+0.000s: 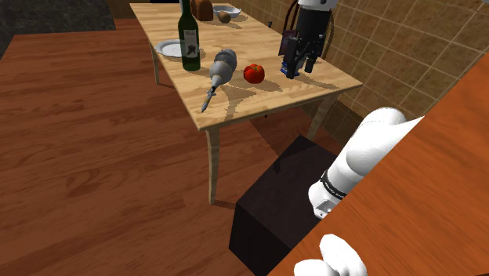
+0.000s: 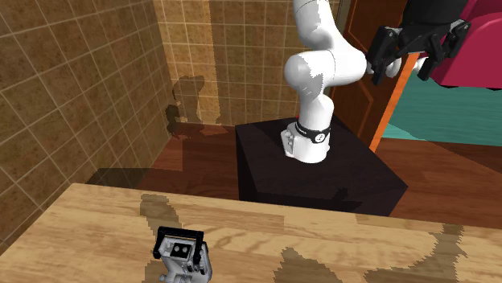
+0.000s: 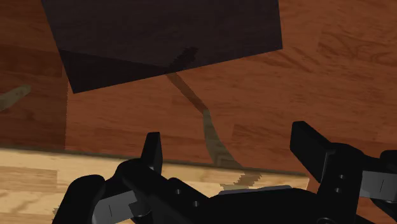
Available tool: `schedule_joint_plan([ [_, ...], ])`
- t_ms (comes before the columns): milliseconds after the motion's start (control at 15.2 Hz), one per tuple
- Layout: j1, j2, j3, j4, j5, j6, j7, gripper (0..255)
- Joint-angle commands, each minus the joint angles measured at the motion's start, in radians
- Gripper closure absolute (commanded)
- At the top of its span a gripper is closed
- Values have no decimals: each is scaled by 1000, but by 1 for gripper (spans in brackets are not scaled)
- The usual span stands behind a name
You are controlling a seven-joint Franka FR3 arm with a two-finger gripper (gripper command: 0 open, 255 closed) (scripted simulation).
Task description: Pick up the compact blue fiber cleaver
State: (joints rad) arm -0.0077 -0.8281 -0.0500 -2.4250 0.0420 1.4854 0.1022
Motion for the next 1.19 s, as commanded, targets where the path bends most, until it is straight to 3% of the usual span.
schedule_joint_plan([
  [0,0,0,0,0,0,0,0,0],
  [594,-67,199,-163,82,-117,130,-147,0],
  [1122,-103,422,-301,225,-154,228,-278,0],
])
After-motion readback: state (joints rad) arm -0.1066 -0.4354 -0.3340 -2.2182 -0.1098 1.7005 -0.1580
